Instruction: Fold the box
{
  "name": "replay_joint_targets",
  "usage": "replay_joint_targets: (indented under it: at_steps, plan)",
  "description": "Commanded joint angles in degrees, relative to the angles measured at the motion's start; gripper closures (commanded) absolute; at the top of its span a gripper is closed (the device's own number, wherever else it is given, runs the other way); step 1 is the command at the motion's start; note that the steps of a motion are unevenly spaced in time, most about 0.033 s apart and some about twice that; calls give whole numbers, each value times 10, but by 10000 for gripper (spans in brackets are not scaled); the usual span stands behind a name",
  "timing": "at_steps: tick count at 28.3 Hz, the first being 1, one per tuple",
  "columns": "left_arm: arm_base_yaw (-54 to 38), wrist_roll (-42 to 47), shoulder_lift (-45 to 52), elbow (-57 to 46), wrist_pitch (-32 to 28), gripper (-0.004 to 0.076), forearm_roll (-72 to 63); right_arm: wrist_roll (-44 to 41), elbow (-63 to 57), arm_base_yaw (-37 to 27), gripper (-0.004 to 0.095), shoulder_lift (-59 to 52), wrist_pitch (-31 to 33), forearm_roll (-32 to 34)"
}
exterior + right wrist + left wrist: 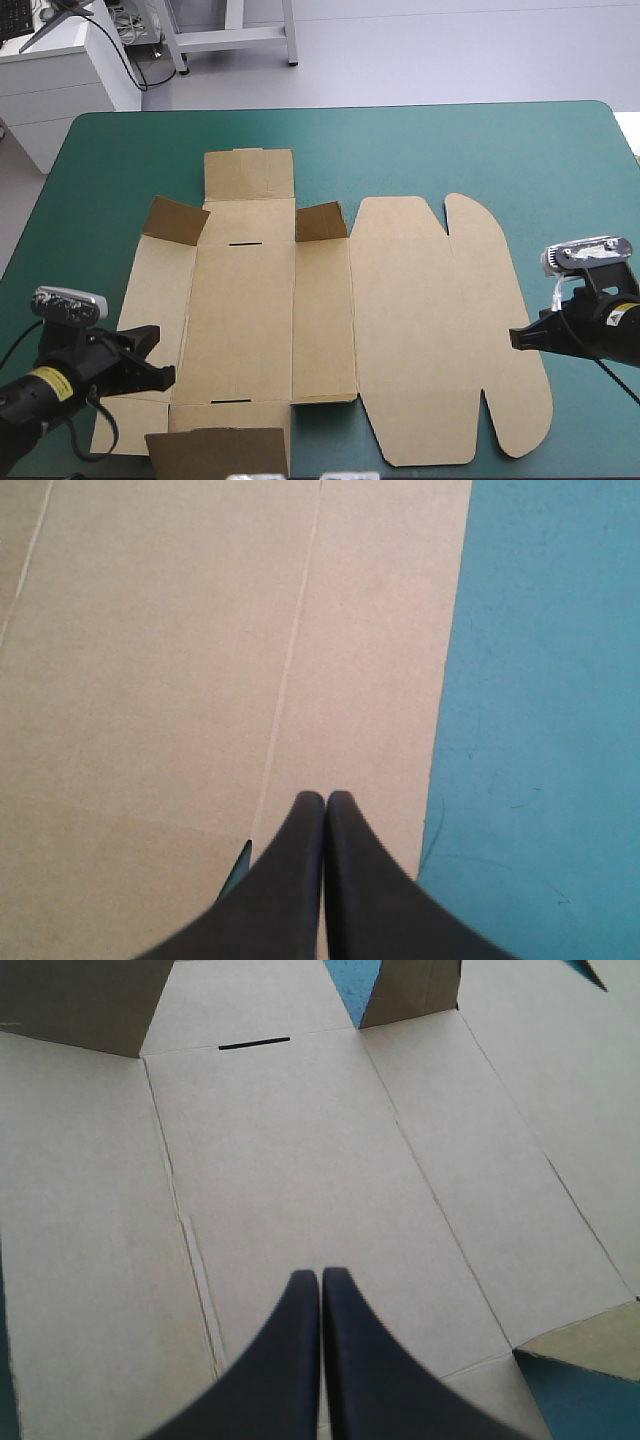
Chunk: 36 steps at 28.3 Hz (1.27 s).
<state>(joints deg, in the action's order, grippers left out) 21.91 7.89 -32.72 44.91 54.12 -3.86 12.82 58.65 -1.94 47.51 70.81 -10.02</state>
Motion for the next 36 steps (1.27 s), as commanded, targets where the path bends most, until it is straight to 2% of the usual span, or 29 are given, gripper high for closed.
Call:
replay_joint_targets:
  at_steps: [1,8,12,18,22,26,30,36]
  plan:
    - [2,38,-62,65,-12,732,36,11,13,-4,925,-4,-40,-22]
    - [-11,98,-158,166,2,731,145,11,13,-4,925,-4,-48,-28]
    - [-92,72,-202,225,9,728,130,11,13,-4,925,-4,-47,-28]
    - [-300,-88,-257,276,43,717,-69,23,13,-4,925,-4,-46,-28]
    - [-476,-222,-301,276,102,717,-251,25,13,-4,926,-4,-46,-28]
    - [-579,-236,-341,276,137,717,-366,36,13,-4,925,-4,-46,-30]
    - [-608,-247,-362,276,184,717,-373,36,13,-4,927,-4,-48,-31]
    - [-608,-267,-366,276,202,705,-340,36,12,-4,927,-4,-48,-31]
